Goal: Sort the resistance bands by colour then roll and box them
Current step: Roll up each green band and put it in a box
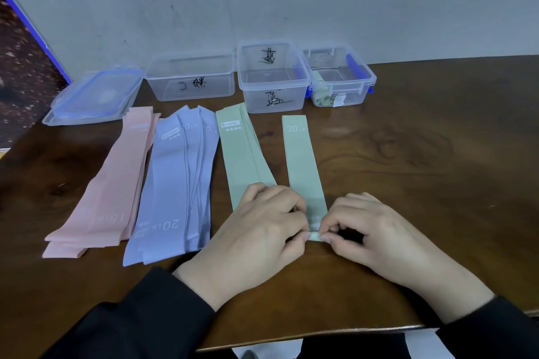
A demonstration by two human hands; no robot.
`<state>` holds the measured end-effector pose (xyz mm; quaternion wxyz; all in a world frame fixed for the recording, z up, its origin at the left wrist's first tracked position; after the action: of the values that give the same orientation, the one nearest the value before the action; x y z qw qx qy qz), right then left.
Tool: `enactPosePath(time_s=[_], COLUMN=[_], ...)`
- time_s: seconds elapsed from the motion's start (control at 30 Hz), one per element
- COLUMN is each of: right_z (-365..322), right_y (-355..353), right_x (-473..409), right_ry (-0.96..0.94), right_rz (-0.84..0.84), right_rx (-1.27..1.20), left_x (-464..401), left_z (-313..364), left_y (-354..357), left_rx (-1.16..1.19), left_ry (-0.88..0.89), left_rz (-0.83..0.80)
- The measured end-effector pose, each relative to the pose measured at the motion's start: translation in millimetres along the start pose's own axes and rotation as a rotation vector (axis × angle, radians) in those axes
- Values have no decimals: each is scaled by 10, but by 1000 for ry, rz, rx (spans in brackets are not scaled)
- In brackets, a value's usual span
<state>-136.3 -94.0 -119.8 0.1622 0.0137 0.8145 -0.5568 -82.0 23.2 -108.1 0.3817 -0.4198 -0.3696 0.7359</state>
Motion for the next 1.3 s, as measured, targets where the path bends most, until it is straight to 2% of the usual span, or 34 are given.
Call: enactPosePath(time_s=[0.7, 1.0, 1.3], right_z=[9, 57, 82], right_y=[-18, -33, -36], right_x=[5, -104, -159], right_ry=[-22, -72, -72], right_rz=[51, -13, 22], right_rx=[84, 45, 37], left_x=[-2, -25, -24], left_z=[-133, -96, -119], left_y=[41, 16, -10], left_rx=[-35, -27, -65], left_ry=[-60, -47, -58], left_rz=[-6, 30, 66])
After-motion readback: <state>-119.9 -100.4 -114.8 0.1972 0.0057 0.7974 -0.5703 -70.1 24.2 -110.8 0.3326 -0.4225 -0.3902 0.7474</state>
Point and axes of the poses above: each hand's wrist, its own x-axis away from the middle knuckle, its own y-axis out of the palm, z = x × y, the point moved 9 cm from there along -x, towards the middle knuckle, and after that the axes turned 9 degrees about x, right-handed, at the moved point
